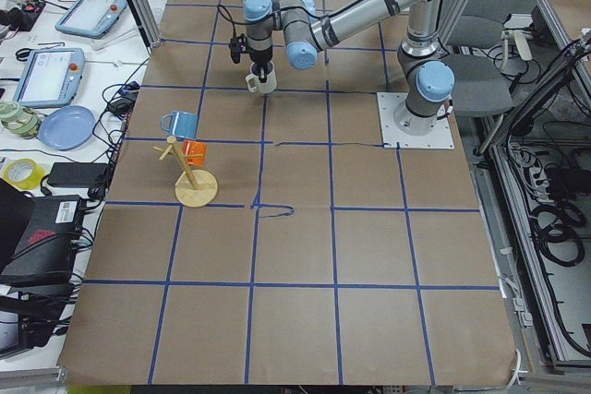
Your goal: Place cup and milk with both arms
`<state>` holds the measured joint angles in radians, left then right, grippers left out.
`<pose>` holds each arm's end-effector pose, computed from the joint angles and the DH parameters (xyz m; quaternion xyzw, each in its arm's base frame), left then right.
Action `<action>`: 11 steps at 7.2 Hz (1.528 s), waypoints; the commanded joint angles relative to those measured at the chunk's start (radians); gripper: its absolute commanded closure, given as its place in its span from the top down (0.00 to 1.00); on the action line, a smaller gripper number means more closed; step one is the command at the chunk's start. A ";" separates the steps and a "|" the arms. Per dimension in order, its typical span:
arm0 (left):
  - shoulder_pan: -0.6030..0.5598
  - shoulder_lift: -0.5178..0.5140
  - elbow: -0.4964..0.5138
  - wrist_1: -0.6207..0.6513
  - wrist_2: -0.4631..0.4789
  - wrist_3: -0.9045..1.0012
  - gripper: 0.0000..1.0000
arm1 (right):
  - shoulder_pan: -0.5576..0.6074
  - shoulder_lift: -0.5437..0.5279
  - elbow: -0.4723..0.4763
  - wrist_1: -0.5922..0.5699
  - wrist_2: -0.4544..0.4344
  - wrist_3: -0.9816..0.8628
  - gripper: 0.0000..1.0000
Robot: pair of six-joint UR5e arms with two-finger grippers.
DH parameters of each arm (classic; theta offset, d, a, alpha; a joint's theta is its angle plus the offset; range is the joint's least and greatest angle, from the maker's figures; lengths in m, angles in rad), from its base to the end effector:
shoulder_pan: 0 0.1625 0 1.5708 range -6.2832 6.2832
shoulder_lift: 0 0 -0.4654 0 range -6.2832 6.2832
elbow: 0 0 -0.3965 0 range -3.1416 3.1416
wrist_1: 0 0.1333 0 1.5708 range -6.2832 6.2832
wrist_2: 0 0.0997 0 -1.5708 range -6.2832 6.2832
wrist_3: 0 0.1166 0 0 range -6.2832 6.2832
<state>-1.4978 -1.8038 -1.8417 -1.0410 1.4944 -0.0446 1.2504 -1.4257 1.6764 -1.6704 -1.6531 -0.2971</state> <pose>-0.1012 -0.5662 0.3102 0.0582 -0.9975 0.0135 0.0380 -0.0503 -0.5443 0.3948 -0.0085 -0.9963 -0.0843 0.0162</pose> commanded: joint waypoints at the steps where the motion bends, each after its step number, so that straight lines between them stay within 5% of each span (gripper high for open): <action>1: -0.164 -0.017 0.056 0.018 -0.012 -0.249 0.02 | -0.002 -0.002 0.069 0.003 -0.002 0.001 1.00; 4: -0.312 -0.048 0.052 0.071 0.003 -0.412 0.01 | -0.019 0.001 0.112 -0.020 -0.007 -0.008 0.95; 6: -0.353 -0.084 0.050 0.084 0.013 -0.451 0.00 | -0.020 0.005 0.111 -0.020 -0.040 -0.008 0.52; 7: -0.373 -0.104 0.050 0.119 0.030 -0.472 0.00 | -0.019 0.005 0.109 -0.022 -0.042 -0.008 0.46; 11: -0.390 -0.196 0.084 0.266 0.038 -0.477 0.00 | -0.016 0.004 0.054 -0.022 -0.067 0.004 0.45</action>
<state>-1.8861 -1.9796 -1.7746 -0.8005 1.5268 -0.5228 1.2332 -1.4234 1.7625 -1.6898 -1.7147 -0.2979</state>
